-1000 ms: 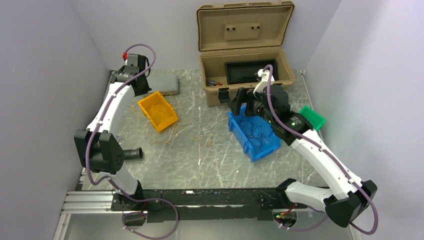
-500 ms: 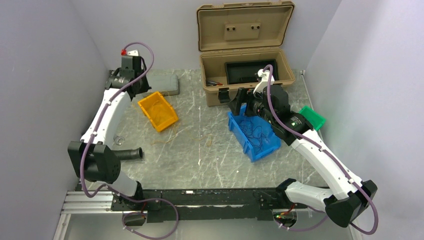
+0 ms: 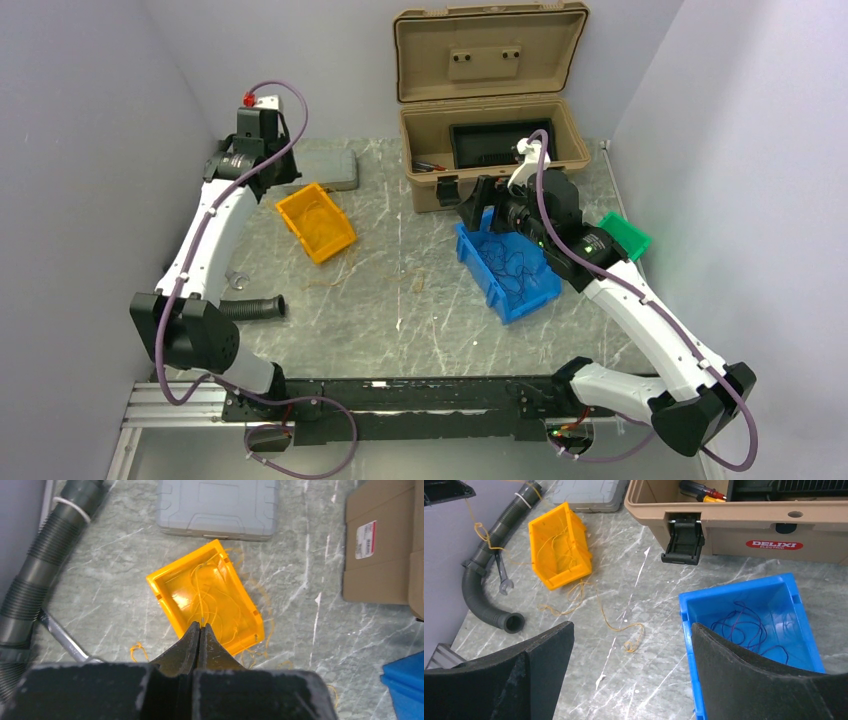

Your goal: Untangle the cables

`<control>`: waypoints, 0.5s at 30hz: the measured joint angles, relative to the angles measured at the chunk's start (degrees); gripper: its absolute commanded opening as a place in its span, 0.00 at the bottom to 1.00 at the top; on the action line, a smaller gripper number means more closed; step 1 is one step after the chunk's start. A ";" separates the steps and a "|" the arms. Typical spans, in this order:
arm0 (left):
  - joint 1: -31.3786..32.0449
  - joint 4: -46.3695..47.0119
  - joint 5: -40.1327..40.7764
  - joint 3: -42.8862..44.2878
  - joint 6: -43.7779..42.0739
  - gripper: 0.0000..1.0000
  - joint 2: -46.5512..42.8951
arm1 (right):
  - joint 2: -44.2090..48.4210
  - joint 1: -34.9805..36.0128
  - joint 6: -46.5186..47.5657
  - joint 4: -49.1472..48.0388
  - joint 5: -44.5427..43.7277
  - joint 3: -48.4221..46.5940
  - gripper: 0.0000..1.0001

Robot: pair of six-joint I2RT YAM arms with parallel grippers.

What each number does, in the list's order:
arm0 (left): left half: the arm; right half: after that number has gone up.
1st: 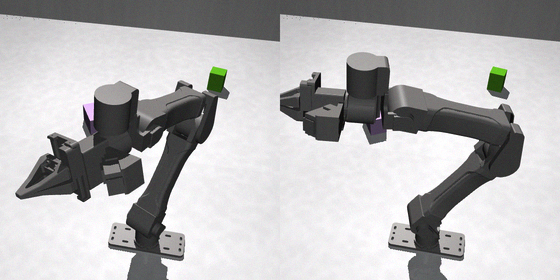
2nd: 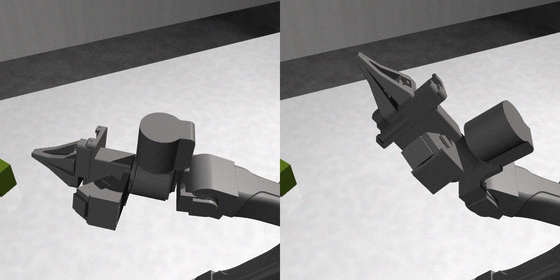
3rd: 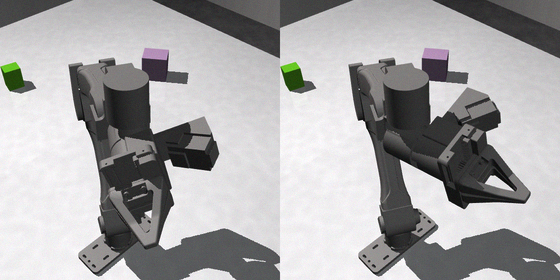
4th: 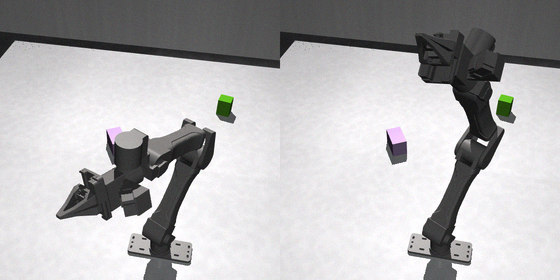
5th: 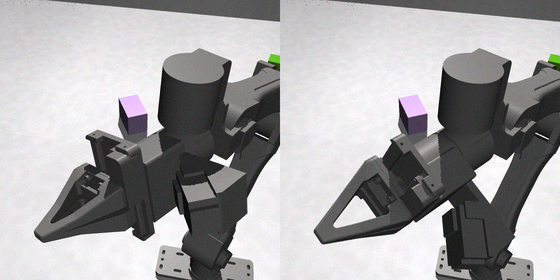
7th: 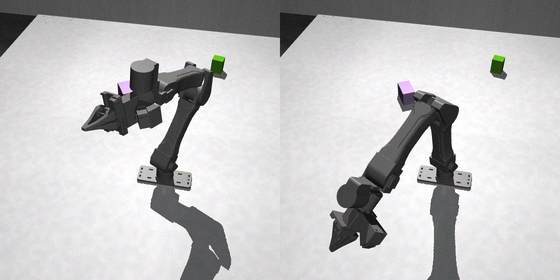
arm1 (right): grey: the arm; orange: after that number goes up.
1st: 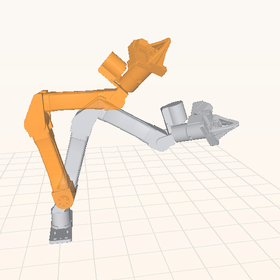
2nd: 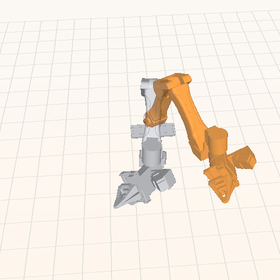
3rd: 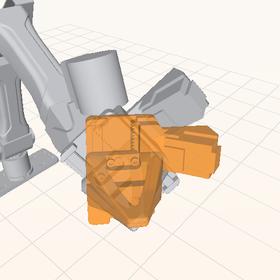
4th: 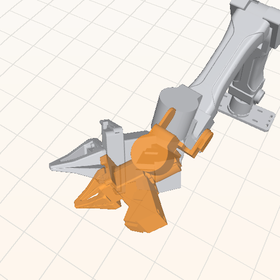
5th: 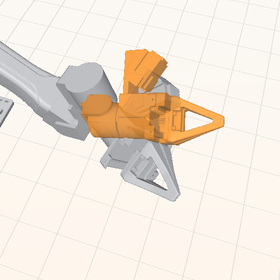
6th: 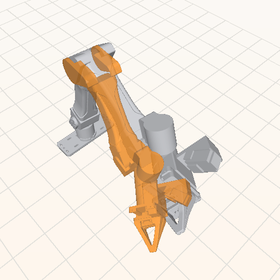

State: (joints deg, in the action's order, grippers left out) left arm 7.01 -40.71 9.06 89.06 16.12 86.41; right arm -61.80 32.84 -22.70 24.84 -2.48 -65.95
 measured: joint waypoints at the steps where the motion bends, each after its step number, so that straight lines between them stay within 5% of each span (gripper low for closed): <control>1: 0.00 -0.28 0.50 0.02 -0.20 0.00 -0.22 | 0.00 0.00 0.00 0.00 0.00 0.00 0.89; 15: 0.04 -7.93 11.89 1.64 -2.89 0.00 0.52 | 0.00 0.11 -0.26 0.00 0.02 0.00 0.89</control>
State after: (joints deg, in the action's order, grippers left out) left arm 7.05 -48.64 20.95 90.70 13.23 86.94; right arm -61.80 32.95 -22.96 24.84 -2.46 -65.95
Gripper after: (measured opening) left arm 0.010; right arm 0.887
